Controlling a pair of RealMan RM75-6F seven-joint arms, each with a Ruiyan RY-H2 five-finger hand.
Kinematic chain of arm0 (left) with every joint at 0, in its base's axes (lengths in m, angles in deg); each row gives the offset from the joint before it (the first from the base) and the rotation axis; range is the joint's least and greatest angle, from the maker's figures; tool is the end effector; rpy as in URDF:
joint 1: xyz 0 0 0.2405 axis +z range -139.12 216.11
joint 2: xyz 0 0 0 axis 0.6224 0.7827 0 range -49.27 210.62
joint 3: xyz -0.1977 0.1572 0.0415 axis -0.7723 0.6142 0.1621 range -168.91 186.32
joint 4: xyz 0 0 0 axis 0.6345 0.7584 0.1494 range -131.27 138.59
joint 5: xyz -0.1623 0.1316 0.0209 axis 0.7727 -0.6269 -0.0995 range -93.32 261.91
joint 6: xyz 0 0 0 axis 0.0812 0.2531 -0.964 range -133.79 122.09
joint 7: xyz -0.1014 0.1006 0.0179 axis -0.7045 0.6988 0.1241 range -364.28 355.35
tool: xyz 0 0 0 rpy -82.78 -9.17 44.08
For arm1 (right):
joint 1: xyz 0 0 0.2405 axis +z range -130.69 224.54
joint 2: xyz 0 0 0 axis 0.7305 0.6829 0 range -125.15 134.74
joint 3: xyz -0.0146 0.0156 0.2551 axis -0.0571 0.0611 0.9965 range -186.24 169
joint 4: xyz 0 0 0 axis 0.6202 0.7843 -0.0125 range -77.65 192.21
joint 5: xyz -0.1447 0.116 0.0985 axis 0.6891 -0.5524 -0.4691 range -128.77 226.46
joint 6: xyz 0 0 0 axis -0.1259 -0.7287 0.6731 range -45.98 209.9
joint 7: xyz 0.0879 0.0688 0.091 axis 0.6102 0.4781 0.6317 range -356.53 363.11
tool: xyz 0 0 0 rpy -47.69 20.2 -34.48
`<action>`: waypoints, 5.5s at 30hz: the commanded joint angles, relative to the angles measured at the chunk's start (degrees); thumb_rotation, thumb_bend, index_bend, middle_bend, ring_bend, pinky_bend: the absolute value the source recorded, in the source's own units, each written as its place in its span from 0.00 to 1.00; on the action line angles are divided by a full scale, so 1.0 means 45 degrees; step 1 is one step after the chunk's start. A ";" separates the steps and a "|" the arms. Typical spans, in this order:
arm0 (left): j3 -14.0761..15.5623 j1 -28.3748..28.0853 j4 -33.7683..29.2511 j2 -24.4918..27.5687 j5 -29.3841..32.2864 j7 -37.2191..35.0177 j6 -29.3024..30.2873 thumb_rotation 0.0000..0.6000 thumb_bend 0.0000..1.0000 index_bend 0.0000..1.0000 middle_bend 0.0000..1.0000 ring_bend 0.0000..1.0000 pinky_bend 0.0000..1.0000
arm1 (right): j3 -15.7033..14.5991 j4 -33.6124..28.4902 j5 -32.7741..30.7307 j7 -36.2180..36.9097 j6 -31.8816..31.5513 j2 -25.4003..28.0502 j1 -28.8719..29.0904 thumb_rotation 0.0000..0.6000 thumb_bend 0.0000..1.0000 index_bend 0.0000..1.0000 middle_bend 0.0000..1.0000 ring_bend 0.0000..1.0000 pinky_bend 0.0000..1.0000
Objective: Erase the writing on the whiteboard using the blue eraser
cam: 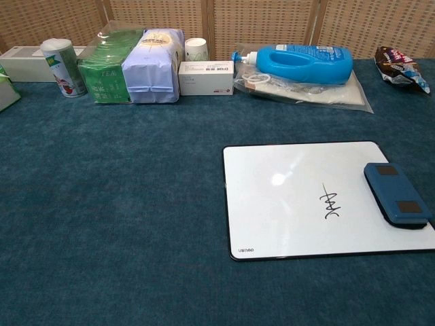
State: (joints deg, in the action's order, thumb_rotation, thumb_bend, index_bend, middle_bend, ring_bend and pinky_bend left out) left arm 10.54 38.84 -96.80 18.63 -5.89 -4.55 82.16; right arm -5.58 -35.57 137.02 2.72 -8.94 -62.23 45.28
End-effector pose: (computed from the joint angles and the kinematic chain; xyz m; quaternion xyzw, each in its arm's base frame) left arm -0.2933 0.1352 0.1514 -0.5813 -0.4395 -0.3973 0.5577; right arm -0.3126 -0.1458 0.1543 0.5531 -0.3961 0.4072 0.6095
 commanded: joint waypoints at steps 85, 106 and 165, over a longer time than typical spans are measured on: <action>0.0024 -0.1000 -0.1728 0.0921 -0.0800 0.0511 -0.0721 1.00 0.29 0.28 0.20 0.09 0.00 | -0.0804 0.5013 0.1401 0.0466 0.5294 -0.2557 0.4980 1.00 0.02 0.36 0.18 0.00 0.00; 0.0071 -0.0905 -0.1915 0.0946 -0.0877 0.0750 -0.0545 1.00 0.29 0.28 0.20 0.09 0.00 | -0.1127 0.6101 0.1538 0.1385 0.5040 -0.3254 0.5278 1.00 0.00 0.35 0.17 0.00 0.00; -0.0065 -0.1062 -0.0702 0.0673 -0.0527 -0.0681 -0.0621 1.00 0.29 0.28 0.20 0.09 0.00 | 0.0013 0.1603 -0.3249 -0.4386 0.9166 -0.2113 0.7423 1.00 0.06 0.34 0.12 0.00 0.00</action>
State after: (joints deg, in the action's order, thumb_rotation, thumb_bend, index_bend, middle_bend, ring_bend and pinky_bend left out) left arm 10.25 34.07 -99.97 21.67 -8.26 -7.63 79.36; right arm -5.53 -28.19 122.68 -16.74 32.17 -71.83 78.53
